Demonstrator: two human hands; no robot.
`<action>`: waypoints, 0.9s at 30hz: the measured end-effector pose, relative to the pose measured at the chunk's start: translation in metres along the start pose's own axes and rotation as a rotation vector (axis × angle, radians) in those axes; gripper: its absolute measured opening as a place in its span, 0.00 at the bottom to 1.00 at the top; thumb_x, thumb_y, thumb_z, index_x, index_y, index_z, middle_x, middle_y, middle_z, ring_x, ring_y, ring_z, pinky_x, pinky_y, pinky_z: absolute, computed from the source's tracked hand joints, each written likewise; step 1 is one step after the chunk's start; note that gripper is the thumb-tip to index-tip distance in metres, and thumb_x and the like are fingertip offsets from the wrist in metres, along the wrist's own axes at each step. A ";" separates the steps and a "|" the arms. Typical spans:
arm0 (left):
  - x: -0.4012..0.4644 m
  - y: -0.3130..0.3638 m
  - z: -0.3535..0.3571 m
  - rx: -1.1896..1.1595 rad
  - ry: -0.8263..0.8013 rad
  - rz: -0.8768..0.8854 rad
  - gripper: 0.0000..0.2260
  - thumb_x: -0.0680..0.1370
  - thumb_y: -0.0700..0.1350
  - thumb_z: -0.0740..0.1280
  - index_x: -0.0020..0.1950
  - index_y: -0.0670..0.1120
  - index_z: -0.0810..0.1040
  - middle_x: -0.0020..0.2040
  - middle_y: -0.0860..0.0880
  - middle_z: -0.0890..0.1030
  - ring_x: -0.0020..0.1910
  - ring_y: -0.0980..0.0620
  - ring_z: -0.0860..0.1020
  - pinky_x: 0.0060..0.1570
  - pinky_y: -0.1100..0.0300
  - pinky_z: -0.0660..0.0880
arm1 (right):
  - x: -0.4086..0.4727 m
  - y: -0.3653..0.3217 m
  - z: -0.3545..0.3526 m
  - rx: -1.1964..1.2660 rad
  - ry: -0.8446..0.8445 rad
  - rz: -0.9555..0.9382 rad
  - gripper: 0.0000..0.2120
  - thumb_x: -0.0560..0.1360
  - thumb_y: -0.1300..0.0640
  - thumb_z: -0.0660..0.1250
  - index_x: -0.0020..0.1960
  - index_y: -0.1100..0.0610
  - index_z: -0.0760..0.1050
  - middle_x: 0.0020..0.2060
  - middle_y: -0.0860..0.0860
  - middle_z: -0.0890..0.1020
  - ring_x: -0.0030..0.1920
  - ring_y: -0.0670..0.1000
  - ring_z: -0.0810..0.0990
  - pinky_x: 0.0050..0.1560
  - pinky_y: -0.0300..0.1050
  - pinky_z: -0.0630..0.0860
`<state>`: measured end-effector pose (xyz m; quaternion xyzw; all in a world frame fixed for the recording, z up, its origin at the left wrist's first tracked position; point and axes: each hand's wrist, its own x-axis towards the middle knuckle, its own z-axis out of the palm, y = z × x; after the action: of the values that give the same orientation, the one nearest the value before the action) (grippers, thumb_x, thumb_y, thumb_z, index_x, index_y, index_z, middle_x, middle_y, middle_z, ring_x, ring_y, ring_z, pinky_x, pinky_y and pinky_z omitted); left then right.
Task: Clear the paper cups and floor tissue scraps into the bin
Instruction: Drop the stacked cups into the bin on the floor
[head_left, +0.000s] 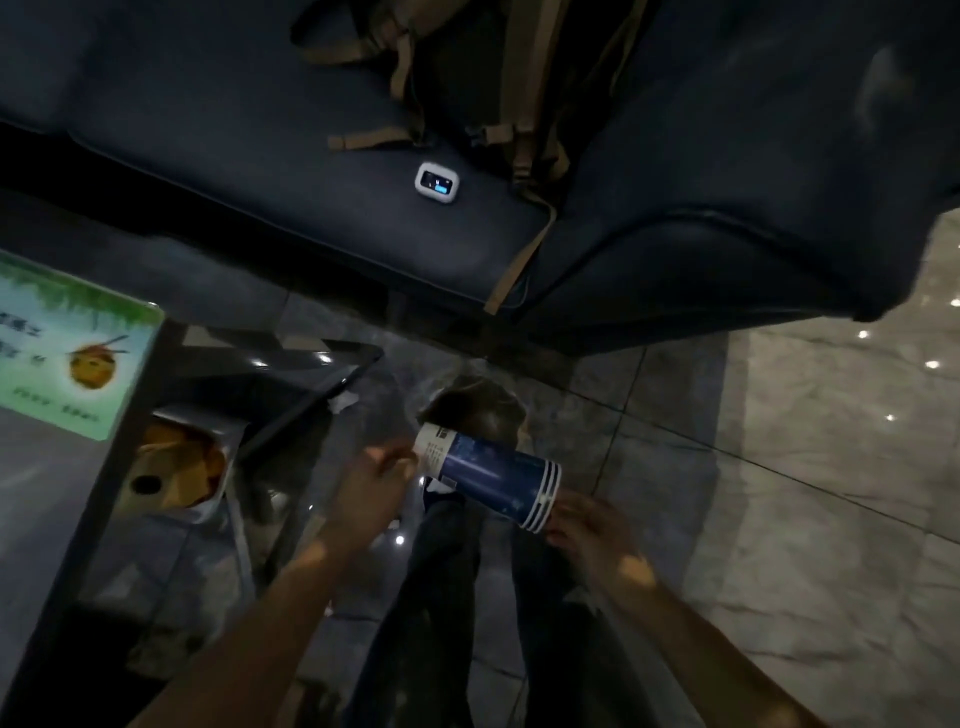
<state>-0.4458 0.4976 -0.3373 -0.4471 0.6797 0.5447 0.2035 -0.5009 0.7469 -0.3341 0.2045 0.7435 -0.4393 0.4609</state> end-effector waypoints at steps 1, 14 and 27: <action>0.014 -0.008 0.002 0.009 -0.017 -0.021 0.12 0.80 0.37 0.63 0.50 0.56 0.77 0.42 0.57 0.79 0.39 0.60 0.77 0.32 0.71 0.75 | 0.011 0.002 0.003 -0.057 -0.007 -0.016 0.07 0.76 0.65 0.66 0.51 0.58 0.81 0.48 0.57 0.85 0.49 0.52 0.85 0.47 0.40 0.81; 0.140 -0.092 0.045 -0.123 -0.116 -0.179 0.10 0.78 0.35 0.64 0.56 0.44 0.81 0.53 0.43 0.83 0.53 0.47 0.80 0.49 0.58 0.76 | 0.129 0.037 0.031 0.008 -0.045 0.045 0.07 0.76 0.66 0.66 0.47 0.55 0.78 0.43 0.54 0.84 0.43 0.51 0.82 0.44 0.41 0.79; 0.158 -0.090 0.122 -0.440 -0.187 -0.502 0.21 0.81 0.56 0.59 0.68 0.45 0.76 0.62 0.40 0.81 0.54 0.44 0.79 0.44 0.56 0.77 | 0.167 0.035 0.087 -0.081 -0.141 -0.063 0.07 0.77 0.68 0.63 0.46 0.66 0.79 0.45 0.60 0.82 0.38 0.37 0.76 0.46 0.25 0.71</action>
<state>-0.4783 0.5480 -0.5480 -0.5816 0.3931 0.6499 0.2913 -0.5138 0.6755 -0.5111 0.1306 0.7324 -0.4363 0.5061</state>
